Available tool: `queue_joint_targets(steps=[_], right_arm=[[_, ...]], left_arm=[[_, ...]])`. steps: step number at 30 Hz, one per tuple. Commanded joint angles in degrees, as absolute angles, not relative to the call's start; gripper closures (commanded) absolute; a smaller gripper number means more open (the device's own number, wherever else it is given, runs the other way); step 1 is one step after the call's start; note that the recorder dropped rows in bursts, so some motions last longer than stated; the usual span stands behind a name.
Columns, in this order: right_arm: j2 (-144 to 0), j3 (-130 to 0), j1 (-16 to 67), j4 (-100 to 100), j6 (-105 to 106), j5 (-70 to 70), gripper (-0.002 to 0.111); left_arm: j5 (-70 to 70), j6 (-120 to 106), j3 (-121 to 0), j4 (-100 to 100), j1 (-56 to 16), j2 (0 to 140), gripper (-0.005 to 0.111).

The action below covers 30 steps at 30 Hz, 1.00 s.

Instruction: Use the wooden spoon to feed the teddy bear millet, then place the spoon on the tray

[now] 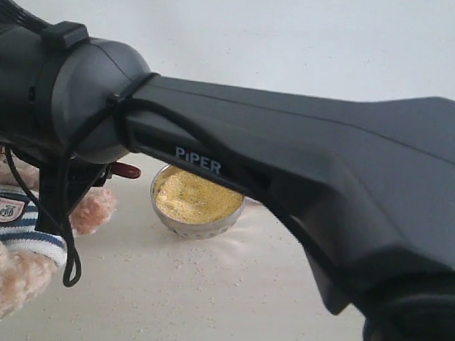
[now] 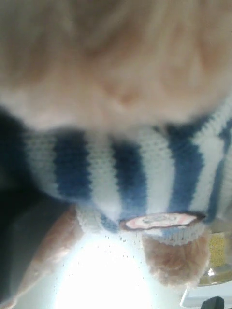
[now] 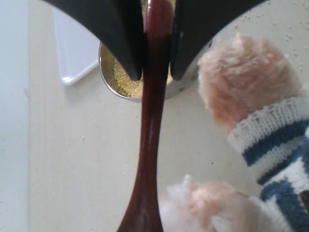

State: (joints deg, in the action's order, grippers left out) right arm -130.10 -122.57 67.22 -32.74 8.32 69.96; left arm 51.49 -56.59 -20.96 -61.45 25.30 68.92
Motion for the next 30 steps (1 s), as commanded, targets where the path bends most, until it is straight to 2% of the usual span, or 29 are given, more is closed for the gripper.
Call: queue_joint_targets(steps=[1,4,6,30], right_arm=[[-129.78,-122.63,68.14,-36.26,7.54,69.96,0.098],[-130.16,-122.63,68.5,-37.5,7.54,69.96,0.101],[-130.49,-122.63,68.61,-37.93,7.54,69.96,0.109],[-131.91,-122.63,71.46,-44.82,-3.01,69.96,0.108]], left_arm=[[52.01,-56.58,-20.8,-62.68,25.38,68.35,0.099],[52.01,-56.58,-20.8,-62.68,25.38,68.35,0.099],[52.01,-56.58,-20.8,-62.68,25.38,68.35,0.099],[52.01,-56.58,-20.8,-62.68,25.38,68.35,0.099]])
